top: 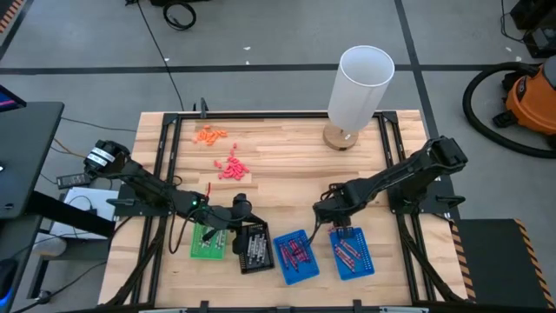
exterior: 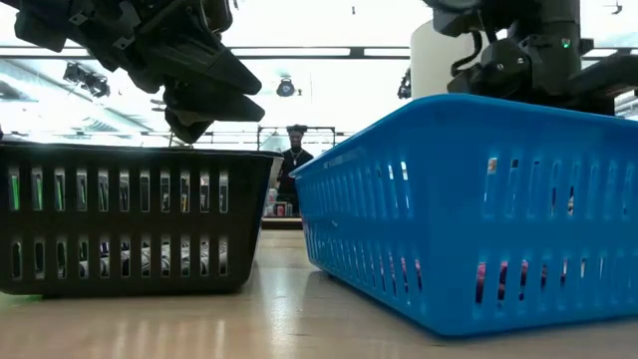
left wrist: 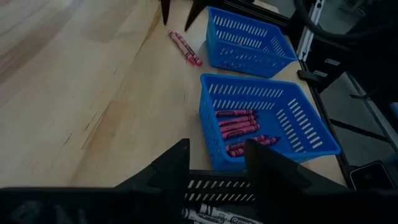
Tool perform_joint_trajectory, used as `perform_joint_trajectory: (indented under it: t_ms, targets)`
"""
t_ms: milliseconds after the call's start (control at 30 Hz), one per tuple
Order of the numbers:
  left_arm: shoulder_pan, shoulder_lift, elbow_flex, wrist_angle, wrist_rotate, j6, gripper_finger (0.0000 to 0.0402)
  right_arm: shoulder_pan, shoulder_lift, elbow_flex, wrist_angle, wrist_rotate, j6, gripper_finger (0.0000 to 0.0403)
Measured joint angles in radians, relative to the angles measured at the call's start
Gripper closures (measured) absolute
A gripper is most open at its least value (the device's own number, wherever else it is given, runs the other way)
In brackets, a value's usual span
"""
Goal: Sort crayons
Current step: Put the pink crayon into the right blue bin
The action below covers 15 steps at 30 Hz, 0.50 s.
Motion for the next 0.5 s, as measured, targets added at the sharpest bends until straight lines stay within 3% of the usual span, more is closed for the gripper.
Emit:
perform_joint_trajectory:
  t_ms: [167, 500]
  targets:
    - [0.0, 0.0, 0.0, 0.001, 0.0, 0.0, 0.0237, 0.002, 0.0, -0.058, 0.098, -0.025, -0.053, 0.0228]
    - [0.0, 0.0, 0.0, 0.001, 0.0, 0.0, 0.0237, 0.034, 0.0, -0.13, 0.172, -0.017, -0.091, 0.023]
